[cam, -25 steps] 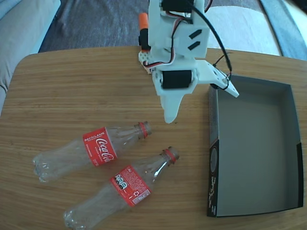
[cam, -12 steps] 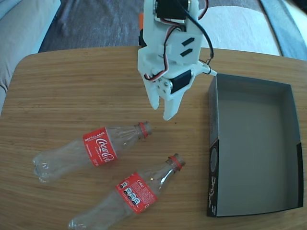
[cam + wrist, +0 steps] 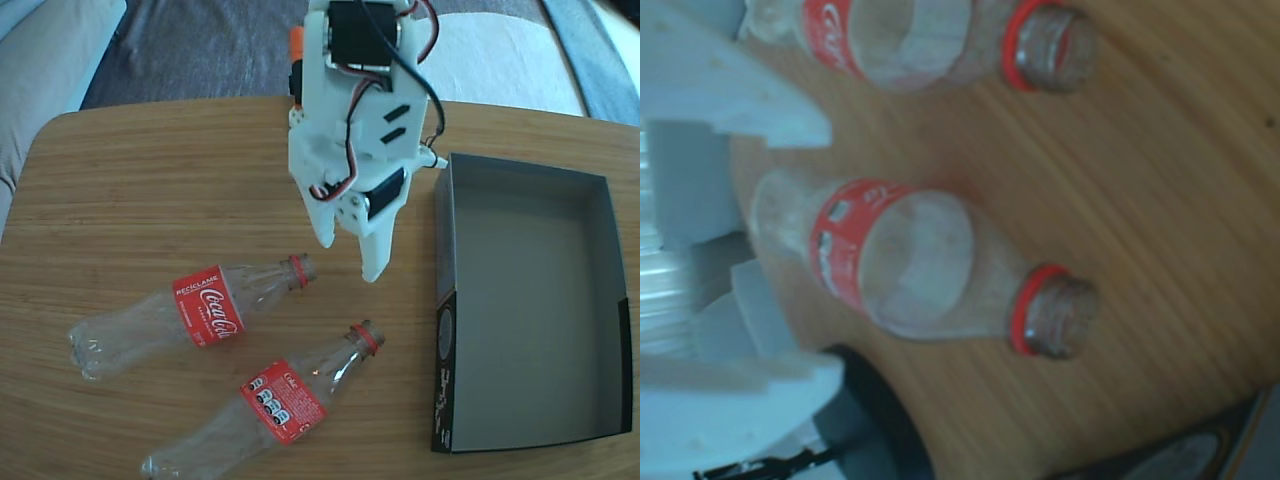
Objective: Grasp the bottles and put them in the box.
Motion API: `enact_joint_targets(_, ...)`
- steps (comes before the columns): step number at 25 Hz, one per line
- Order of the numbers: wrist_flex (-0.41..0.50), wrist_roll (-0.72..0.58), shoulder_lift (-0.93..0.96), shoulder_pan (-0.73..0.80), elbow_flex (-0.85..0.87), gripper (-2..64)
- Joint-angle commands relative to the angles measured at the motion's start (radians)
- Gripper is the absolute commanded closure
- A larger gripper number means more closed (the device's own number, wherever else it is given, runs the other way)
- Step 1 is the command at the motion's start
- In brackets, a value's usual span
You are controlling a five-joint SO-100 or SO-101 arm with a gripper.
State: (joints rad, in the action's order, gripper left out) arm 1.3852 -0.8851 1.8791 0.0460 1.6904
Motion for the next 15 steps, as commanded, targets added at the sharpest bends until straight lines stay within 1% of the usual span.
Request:
enact_joint_targets(1, -0.041, 0.005, -0.032, -0.006, -0.034, 34.6)
enact_joint_targets(5, -0.058, 0.009, -0.055, -0.02, -0.032, 21.1)
enact_joint_targets(7, -0.061, -0.002, -0.064, -0.023, -0.032, 17.3)
enact_joint_targets(9, -0.098, -0.005, -0.064, -0.023, -0.008, 15.8)
enact_joint_targets(12, -0.183, -0.005, -0.064, -0.023, 0.061, 16.4)
enact_joint_targets(15, -0.216, -0.006, -0.066, -0.012, 0.097, 16.5)
